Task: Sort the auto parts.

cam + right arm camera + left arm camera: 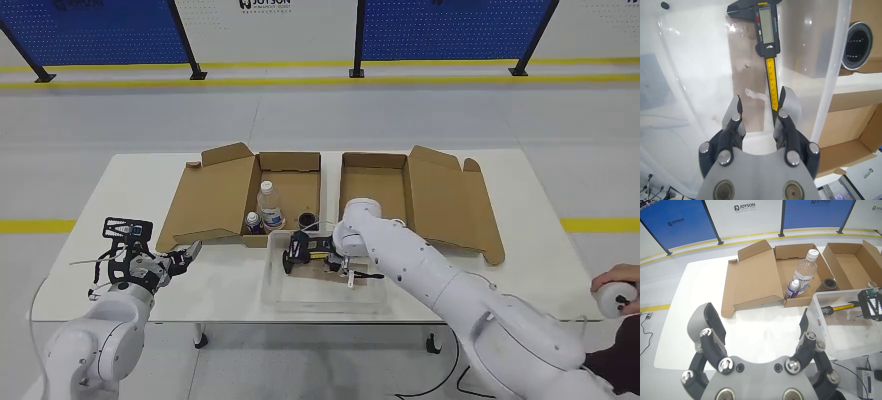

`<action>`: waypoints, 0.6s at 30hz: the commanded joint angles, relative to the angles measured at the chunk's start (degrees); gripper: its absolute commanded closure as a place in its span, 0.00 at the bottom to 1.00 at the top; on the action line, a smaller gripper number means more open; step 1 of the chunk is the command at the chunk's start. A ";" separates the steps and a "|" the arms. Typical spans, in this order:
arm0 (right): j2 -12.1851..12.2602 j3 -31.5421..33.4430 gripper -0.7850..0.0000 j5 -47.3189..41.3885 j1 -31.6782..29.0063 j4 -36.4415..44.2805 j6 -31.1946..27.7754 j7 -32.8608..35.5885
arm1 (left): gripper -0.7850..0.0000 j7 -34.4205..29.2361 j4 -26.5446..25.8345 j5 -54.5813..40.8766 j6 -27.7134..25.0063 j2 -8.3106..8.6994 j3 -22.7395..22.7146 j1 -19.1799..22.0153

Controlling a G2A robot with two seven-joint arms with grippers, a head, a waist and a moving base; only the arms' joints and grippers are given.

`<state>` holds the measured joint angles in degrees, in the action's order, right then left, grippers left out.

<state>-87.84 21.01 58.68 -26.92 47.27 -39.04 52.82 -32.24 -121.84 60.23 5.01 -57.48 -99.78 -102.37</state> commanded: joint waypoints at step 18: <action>-3.83 -1.67 0.16 1.74 0.82 -7.49 -2.40 -2.11 | 0.00 0.00 0.00 0.00 0.00 0.00 0.00 0.00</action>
<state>-91.56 19.37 60.40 -26.12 40.03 -41.32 50.79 -32.24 -121.84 60.23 5.01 -57.48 -99.78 -102.37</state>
